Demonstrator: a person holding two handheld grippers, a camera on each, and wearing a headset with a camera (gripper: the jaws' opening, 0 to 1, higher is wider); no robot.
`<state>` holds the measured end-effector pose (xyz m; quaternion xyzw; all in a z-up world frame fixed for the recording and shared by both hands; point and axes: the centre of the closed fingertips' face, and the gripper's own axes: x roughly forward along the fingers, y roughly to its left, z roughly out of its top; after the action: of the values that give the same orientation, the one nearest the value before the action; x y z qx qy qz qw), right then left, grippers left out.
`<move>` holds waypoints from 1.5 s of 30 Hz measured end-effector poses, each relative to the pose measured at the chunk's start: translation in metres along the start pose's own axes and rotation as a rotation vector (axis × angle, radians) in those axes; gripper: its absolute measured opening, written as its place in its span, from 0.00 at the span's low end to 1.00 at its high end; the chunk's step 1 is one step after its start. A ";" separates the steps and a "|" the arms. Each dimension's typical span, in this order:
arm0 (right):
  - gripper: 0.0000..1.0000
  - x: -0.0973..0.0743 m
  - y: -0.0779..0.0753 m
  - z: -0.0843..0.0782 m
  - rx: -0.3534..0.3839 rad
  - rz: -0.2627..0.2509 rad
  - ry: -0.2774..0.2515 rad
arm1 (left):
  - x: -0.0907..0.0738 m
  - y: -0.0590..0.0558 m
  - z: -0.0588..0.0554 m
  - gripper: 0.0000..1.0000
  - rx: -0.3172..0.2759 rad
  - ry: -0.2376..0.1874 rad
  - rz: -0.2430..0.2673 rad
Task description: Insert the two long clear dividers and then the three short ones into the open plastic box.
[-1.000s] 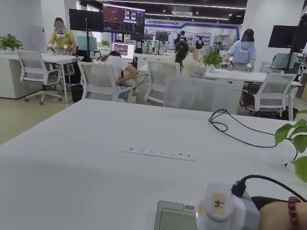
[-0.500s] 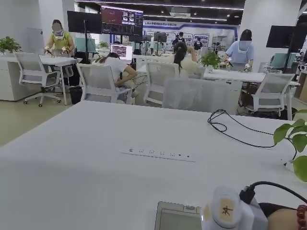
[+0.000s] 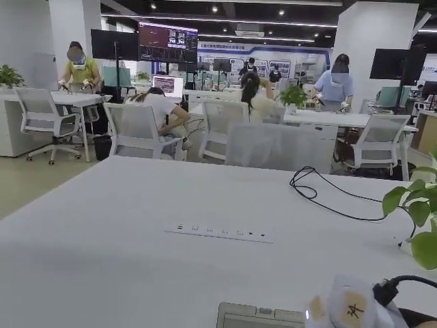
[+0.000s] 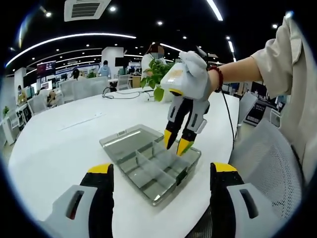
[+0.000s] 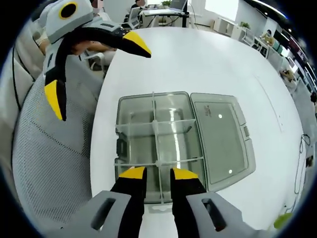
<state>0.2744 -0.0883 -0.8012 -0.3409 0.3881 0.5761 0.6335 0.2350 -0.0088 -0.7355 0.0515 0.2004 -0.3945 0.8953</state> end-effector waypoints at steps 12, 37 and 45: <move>0.52 -0.041 0.008 0.015 0.223 -0.146 -0.253 | -0.022 0.017 0.001 0.85 -0.007 0.036 0.043; 0.96 -0.079 0.032 0.000 0.474 -0.326 -0.522 | -0.054 0.030 0.010 1.00 -0.040 0.002 0.150; 1.00 -0.081 0.038 0.001 0.501 -0.337 -0.585 | -0.058 0.035 0.004 1.00 -0.044 0.014 0.176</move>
<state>0.2341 -0.1209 -0.7282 -0.0572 0.2585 0.4247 0.8658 0.2269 0.0536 -0.7107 0.0518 0.2101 -0.3092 0.9261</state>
